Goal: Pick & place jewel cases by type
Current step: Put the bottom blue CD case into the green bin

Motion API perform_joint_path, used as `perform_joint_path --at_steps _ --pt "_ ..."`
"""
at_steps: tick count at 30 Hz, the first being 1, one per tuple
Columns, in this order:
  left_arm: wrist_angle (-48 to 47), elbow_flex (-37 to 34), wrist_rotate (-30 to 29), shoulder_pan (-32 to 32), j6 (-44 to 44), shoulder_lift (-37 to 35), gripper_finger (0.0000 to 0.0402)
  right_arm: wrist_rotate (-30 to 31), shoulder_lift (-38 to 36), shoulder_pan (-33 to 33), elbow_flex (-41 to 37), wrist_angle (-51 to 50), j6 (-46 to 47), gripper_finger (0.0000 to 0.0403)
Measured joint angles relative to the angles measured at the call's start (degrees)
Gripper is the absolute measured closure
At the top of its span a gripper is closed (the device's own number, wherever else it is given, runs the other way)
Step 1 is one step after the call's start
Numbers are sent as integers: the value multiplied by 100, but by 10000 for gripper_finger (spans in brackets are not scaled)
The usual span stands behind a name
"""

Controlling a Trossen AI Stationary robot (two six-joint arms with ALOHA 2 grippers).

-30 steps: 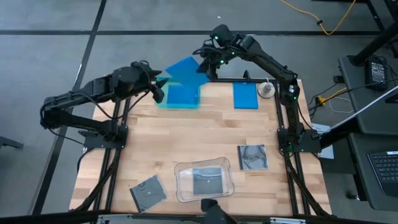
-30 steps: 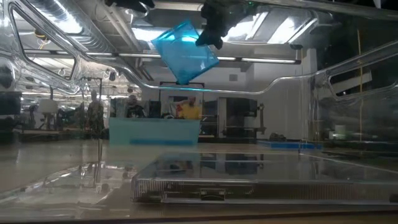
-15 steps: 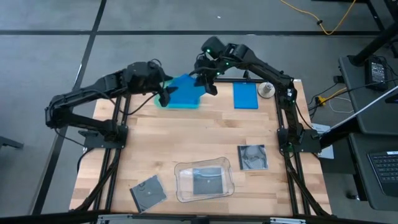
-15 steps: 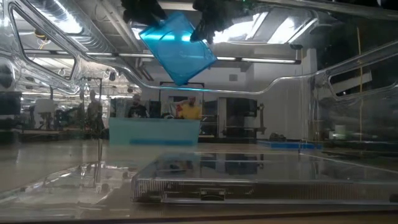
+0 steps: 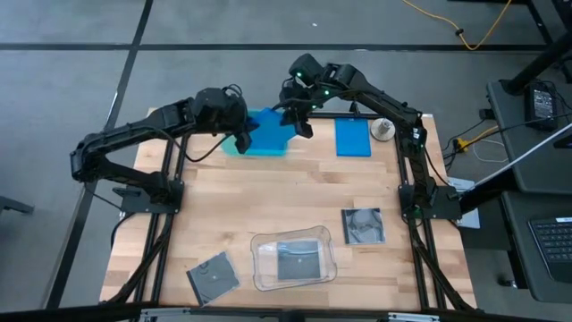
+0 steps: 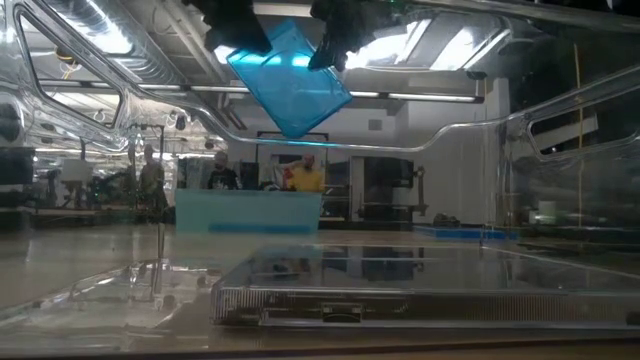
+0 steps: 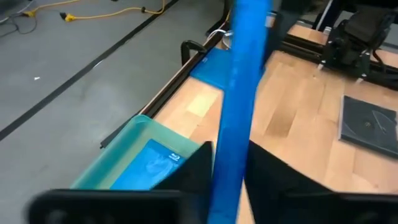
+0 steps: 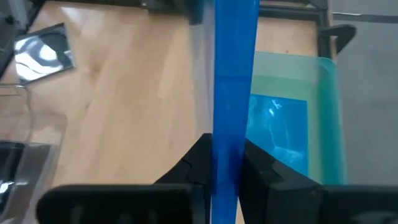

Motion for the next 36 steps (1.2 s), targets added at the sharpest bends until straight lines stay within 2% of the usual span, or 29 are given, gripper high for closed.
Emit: perform_joint_path --at_steps 2,3,9,16,23,30,36 --pt "5 0 34 -5 14 -31 368 122 0 -2 0 16 -12 345" --pt "2 0 38 -7 11 -38 371 156 -2 2 0 18 -9 339" --pt "6 0 -64 -1 -217 -47 371 326 -2 -24 0 -32 14 300" --pt "-1 0 -423 53 -263 -246 371 1184 -116 -70 0 -183 -16 276" --pt "-595 0 -755 618 -555 -597 371 2098 -586 -326 0 -254 -14 273" --pt "-844 -49 -709 1166 -1049 -740 371 2136 -1167 -626 2 -232 325 275" --pt "-615 -679 -624 1309 -1715 -737 371 2132 -1507 -645 2 -234 376 275"
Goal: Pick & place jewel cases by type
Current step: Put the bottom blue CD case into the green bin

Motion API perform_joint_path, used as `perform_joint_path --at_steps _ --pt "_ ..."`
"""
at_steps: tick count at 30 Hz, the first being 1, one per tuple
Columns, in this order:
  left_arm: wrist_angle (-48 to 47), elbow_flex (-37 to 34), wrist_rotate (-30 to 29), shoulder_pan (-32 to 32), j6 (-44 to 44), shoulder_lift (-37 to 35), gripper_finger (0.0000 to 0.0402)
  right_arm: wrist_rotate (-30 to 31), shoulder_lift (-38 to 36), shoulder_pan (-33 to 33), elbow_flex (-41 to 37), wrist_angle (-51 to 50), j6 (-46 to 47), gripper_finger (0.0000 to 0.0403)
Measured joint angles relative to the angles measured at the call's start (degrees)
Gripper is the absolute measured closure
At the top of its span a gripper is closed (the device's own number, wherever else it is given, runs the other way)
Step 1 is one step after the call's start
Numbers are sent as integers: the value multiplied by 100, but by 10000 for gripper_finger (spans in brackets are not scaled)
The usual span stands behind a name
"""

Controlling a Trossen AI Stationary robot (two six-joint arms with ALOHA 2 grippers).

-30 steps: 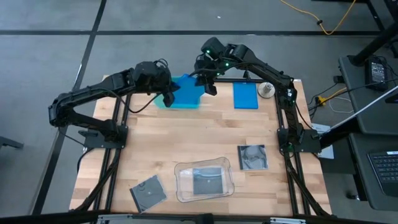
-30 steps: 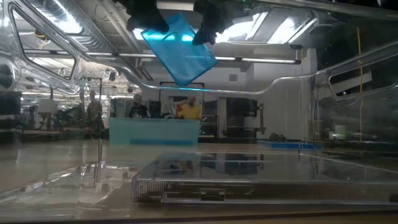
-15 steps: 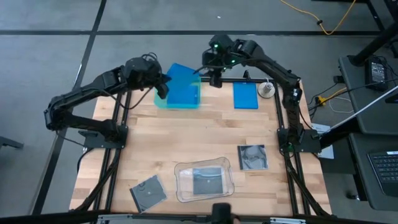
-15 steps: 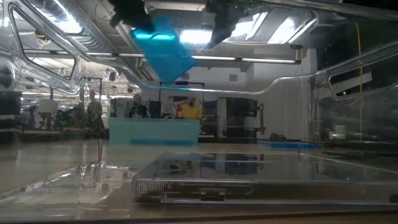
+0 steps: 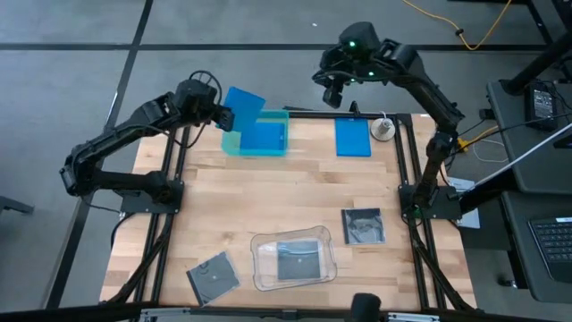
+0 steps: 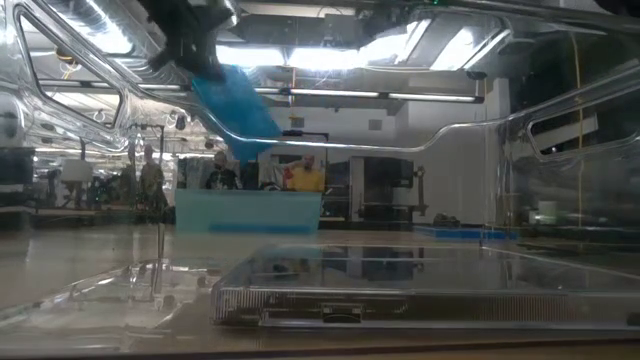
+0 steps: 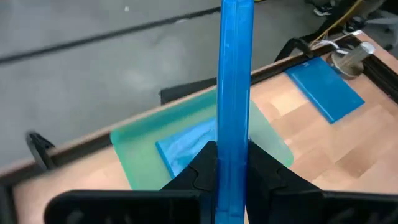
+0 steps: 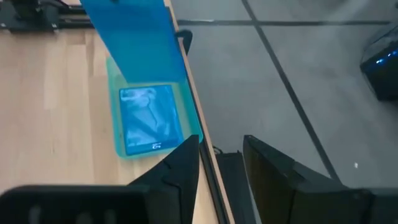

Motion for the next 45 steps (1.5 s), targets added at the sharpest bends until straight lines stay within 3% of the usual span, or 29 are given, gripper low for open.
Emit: perform_joint_path --at_steps 15,26,34,39,45 --pt "2040 -1835 137 275 -1830 39 369 -202 -106 11 4 20 -369 275" --pt "2775 -1989 369 322 -2419 721 369 -206 -106 -121 4 144 -638 275" --pt "3837 -1989 892 409 -3002 1466 369 -206 -106 -129 4 140 -687 275" --pt "3832 -1994 1219 294 -3119 1663 369 -206 -106 -161 3 71 -806 275" --pt "3617 -1991 1213 347 -3070 1678 369 -206 -106 -326 2 2 -905 275"
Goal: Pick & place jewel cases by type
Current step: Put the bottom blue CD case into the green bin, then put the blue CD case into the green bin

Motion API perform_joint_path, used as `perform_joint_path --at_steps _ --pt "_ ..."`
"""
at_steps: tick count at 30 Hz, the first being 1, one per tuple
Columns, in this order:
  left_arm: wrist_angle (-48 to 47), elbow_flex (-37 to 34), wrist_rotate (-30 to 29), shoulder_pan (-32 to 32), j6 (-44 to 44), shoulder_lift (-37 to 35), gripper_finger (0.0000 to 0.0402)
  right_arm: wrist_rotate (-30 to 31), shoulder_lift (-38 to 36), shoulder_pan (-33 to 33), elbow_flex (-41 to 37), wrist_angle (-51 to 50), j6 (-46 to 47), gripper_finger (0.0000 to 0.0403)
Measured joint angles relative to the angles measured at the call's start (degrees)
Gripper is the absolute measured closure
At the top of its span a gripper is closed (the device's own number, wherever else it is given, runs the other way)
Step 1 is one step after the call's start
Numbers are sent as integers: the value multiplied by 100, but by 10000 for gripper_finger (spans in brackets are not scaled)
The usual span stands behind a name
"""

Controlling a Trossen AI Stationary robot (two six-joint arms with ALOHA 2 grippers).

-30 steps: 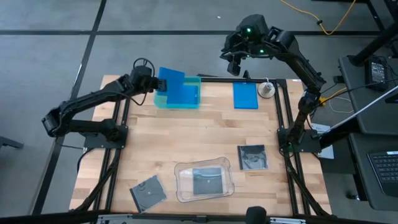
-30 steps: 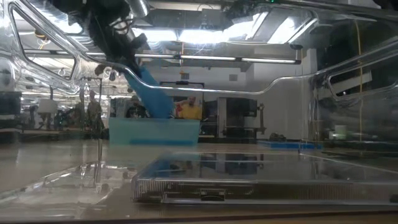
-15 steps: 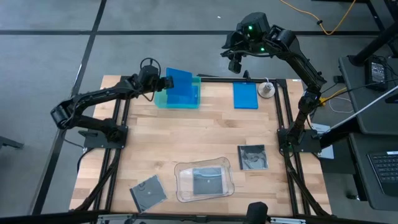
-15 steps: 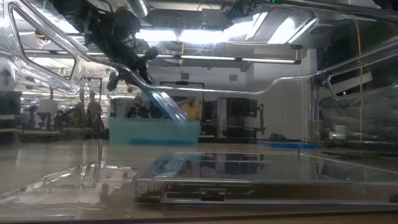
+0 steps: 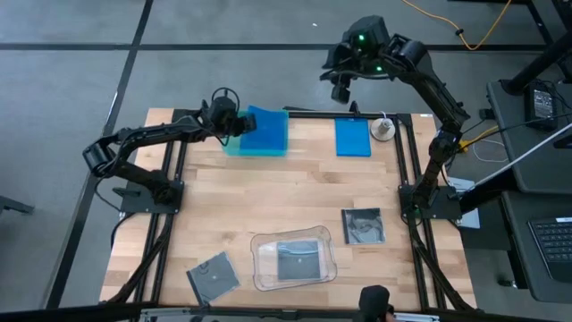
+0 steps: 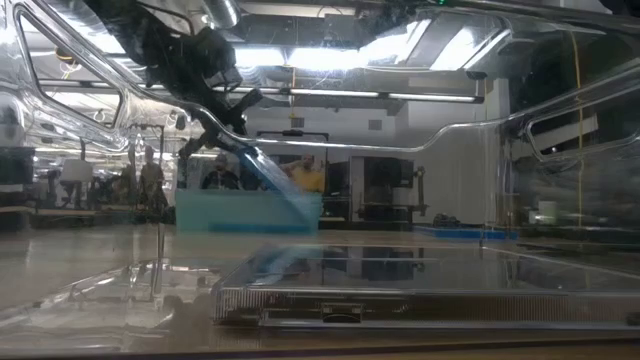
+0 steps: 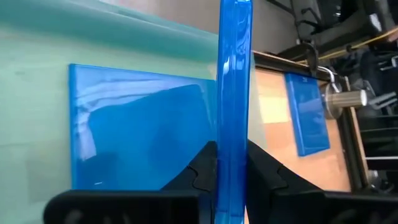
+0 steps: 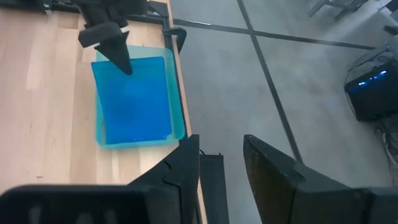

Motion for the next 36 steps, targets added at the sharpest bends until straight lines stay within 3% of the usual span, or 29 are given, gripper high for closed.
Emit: perform_joint_path --at_steps 12,25,31,36 --pt "-272 -3 762 281 408 311 301 -302 0 -231 0 1 -83 275" --pt "-180 -3 1509 798 699 164 198 -304 0 -236 0 -309 -98 275" --pt "-840 -3 1736 1371 1036 -160 178 -304 -2 -236 -40 -478 -98 275" --pt "-859 -3 1944 1604 1195 -568 174 -305 -8 -327 -647 -416 -13 275"
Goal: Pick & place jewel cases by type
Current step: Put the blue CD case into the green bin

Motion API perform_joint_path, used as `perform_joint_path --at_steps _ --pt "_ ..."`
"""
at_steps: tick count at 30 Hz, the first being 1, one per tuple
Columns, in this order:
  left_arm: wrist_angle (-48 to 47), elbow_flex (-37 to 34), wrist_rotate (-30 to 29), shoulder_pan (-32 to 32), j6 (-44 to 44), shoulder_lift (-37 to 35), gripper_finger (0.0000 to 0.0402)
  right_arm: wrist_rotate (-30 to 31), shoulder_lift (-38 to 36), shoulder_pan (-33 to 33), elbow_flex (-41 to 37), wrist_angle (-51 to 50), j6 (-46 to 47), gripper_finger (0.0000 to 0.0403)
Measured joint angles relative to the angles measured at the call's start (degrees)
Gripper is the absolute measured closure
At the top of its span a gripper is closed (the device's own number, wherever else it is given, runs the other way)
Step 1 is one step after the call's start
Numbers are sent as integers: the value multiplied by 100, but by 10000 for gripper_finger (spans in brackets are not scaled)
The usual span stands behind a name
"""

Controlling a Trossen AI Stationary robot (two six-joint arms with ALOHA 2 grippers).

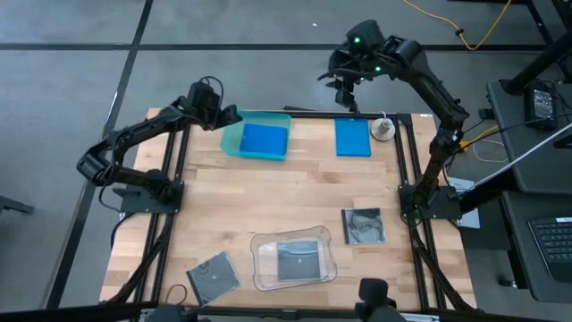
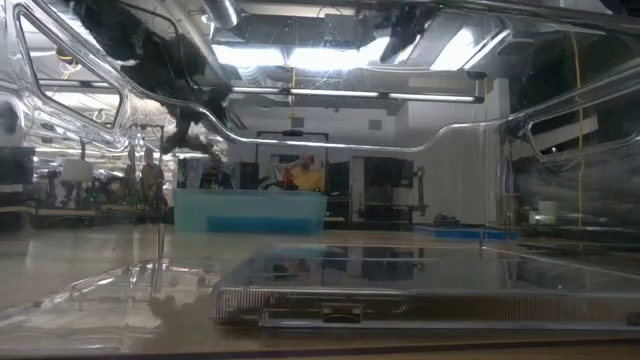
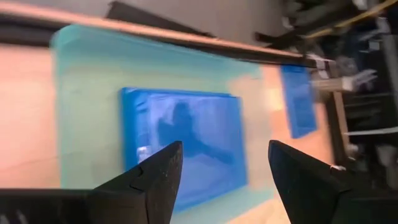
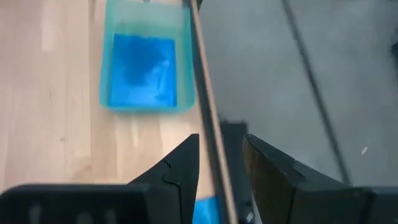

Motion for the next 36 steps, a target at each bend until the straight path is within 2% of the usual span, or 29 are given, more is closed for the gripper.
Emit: perform_joint_path --at_steps 4,10,15,18,20,26,36 --pt "117 0 127 -128 92 -360 175 1 1 -263 -1158 405 292 275" --pt "440 0 81 -482 149 -854 182 7 15 -687 -3401 1682 596 280" --pt "576 0 -204 -793 150 -1196 190 17 15 -789 -4625 2349 705 328" --pt "576 0 -548 -949 154 -1350 194 51 15 -789 -5042 2599 869 377" --pt "572 0 -679 -1008 199 -1410 197 54 15 -787 -5212 2710 1000 394" --pt "587 0 -779 -1031 198 -1432 205 469 12 -831 -5708 3023 1318 396" --pt "609 0 -742 -1033 181 -1432 208 408 12 -819 -6536 3322 1738 399"
